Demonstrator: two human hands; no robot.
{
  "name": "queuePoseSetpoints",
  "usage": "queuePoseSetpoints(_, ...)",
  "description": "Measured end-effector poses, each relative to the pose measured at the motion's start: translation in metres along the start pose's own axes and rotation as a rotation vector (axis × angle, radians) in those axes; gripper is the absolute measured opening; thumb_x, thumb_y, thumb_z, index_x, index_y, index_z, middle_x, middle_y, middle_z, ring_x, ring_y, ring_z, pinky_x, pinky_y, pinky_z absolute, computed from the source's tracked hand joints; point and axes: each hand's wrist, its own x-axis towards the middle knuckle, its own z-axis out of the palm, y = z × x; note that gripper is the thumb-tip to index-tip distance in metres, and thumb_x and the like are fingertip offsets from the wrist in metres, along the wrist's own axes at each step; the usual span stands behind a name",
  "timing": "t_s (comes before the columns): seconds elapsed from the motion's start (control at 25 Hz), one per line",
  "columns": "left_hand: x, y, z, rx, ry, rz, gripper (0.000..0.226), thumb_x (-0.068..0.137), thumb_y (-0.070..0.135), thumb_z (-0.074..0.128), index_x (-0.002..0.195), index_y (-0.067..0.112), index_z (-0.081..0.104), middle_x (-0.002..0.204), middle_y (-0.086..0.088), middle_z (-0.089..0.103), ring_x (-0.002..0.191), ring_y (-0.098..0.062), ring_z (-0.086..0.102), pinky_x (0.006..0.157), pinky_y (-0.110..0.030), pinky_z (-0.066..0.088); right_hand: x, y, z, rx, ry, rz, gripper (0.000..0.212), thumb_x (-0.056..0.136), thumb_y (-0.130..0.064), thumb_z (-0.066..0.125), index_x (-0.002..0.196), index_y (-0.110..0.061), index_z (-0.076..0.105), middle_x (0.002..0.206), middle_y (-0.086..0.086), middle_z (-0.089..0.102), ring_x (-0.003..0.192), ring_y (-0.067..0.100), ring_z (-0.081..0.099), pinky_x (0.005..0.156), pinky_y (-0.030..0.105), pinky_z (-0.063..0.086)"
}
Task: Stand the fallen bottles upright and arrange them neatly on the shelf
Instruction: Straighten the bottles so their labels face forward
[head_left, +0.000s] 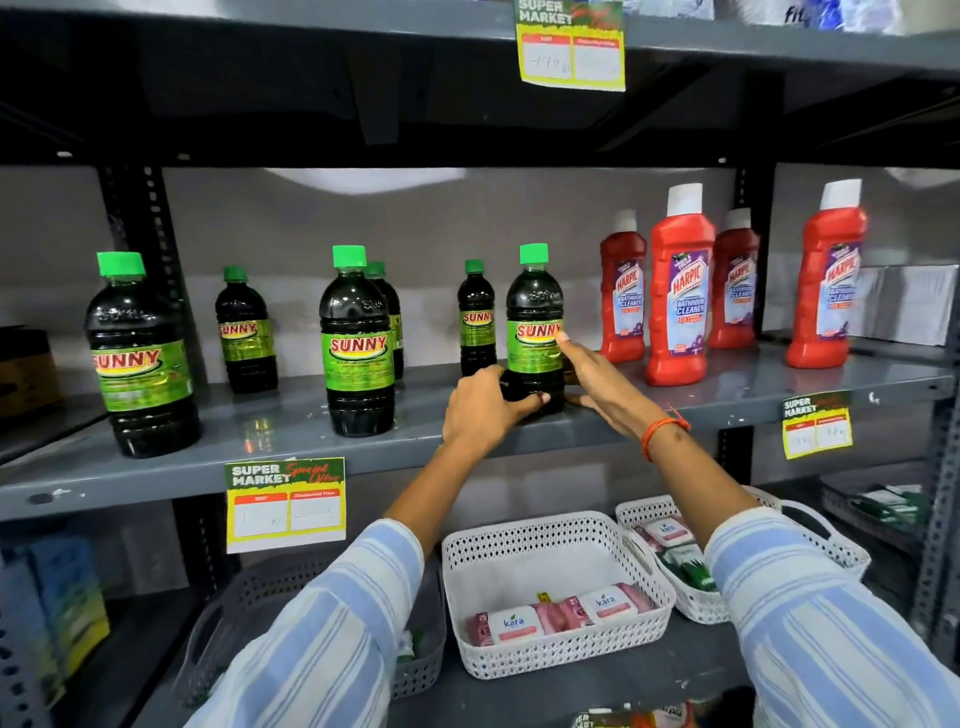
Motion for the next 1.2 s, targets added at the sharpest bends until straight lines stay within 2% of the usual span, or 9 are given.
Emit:
queuePoseSetpoints(0.2, -0.003, 0.003, -0.001, 0.004, -0.006, -0.005, 0.052, 0.071, 0.058, 0.07, 0.096, 0.013, 0.063, 0.094, -0.008, 0.071, 0.091, -0.029, 0.064, 0.07, -0.038, 0.052, 0.001, 0.003, 0.002, -0.064, 0.066, -0.032, 0.063, 0.094, -0.057, 0.039, 0.141, -0.016, 0.044, 0.142, 0.006, 0.053, 0.131, 0.021, 0.049, 0.114, 0.044, 0.034)
queuePoseSetpoints(0.28, -0.013, 0.004, -0.009, 0.03, 0.067, 0.06, 0.052, 0.077, 0.055, 0.065, 0.105, 0.012, 0.059, 0.101, -0.01, 0.068, 0.096, -0.03, 0.062, 0.073, -0.039, 0.05, -0.006, 0.002, 0.021, -0.227, 0.375, -0.2, 0.063, 0.096, -0.047, 0.043, 0.146, -0.011, 0.036, 0.143, 0.013, 0.047, 0.134, 0.026, 0.043, 0.115, 0.034, 0.028)
queuePoseSetpoints(0.4, -0.039, -0.01, -0.026, 0.165, 0.446, 0.357, 0.052, 0.091, 0.031, 0.054, 0.131, -0.001, 0.046, 0.128, -0.018, 0.058, 0.115, -0.032, 0.054, 0.094, -0.038, 0.043, -0.028, -0.004, 0.066, -0.407, 0.747, -0.705, 0.048, 0.095, -0.025, 0.045, 0.136, 0.0, 0.047, 0.132, 0.023, 0.049, 0.124, 0.027, 0.041, 0.111, 0.013, 0.02)
queuePoseSetpoints(0.48, -0.052, -0.033, -0.048, 0.262, 0.662, 0.429, 0.059, 0.092, 0.028, 0.053, 0.137, -0.007, 0.036, 0.138, -0.023, 0.048, 0.126, -0.032, 0.045, 0.105, -0.04, 0.037, -0.026, -0.006, 0.1, -0.449, 0.607, -0.874, 0.042, 0.094, -0.021, 0.043, 0.128, 0.0, 0.053, 0.125, 0.021, 0.052, 0.119, 0.027, 0.046, 0.111, 0.022, 0.029)
queuePoseSetpoints(0.56, -0.057, -0.059, -0.075, 0.302, 0.699, 0.266, 0.077, 0.088, 0.042, 0.057, 0.141, -0.007, 0.028, 0.142, -0.026, 0.042, 0.129, -0.035, 0.041, 0.104, -0.044, 0.039, -0.02, -0.012, 0.133, -0.395, 0.318, -0.72, 0.043, 0.096, -0.027, 0.039, 0.126, -0.001, 0.053, 0.123, 0.019, 0.055, 0.117, 0.031, 0.052, 0.107, 0.038, 0.04)
queuePoseSetpoints(0.64, -0.054, -0.076, -0.104, 0.174, 0.515, 0.042, 0.089, 0.077, 0.053, 0.066, 0.14, -0.001, 0.034, 0.133, -0.022, 0.052, 0.121, -0.036, 0.049, 0.092, -0.045, 0.045, -0.01, -0.017, 0.155, -0.292, 0.059, -0.419, 0.048, 0.1, -0.038, 0.032, 0.13, -0.005, 0.05, 0.13, 0.019, 0.056, 0.122, 0.034, 0.051, 0.106, 0.047, 0.04)
queuePoseSetpoints(0.72, -0.048, -0.086, -0.12, 0.152, 0.312, -0.054, 0.074, 0.072, 0.055, 0.071, 0.125, 0.008, 0.052, 0.115, -0.015, 0.065, 0.107, -0.034, 0.059, 0.077, -0.038, 0.045, 0.002, -0.016, 0.167, -0.24, -0.074, -0.226, 0.055, 0.101, -0.048, 0.023, 0.138, -0.014, 0.046, 0.139, 0.017, 0.054, 0.13, 0.033, 0.048, 0.11, 0.047, 0.036)
queuePoseSetpoints(0.84, -0.039, -0.094, -0.127, 0.101, 0.224, -0.035, 0.061, 0.072, 0.054, 0.073, 0.111, 0.009, 0.06, 0.106, -0.012, 0.07, 0.101, -0.032, 0.062, 0.076, -0.038, 0.048, 0.012, -0.014, 0.17, -0.208, -0.083, -0.191, 0.067, 0.093, -0.063, 0.021, 0.138, -0.022, 0.049, 0.141, 0.012, 0.055, 0.132, 0.03, 0.048, 0.111, 0.05, 0.037)
queuePoseSetpoints(1.2, -0.031, -0.102, -0.119, 0.009, 0.251, 0.021, 0.058, 0.072, 0.056, 0.072, 0.11, 0.013, 0.062, 0.105, -0.007, 0.071, 0.1, -0.027, 0.063, 0.079, -0.037, 0.048, 0.011, -0.013, 0.169, -0.149, -0.054, -0.156, 0.072, 0.08, -0.074, 0.024, 0.133, -0.032, 0.049, 0.142, 0.004, 0.054, 0.132, 0.023, 0.048, 0.112, 0.051, 0.036)
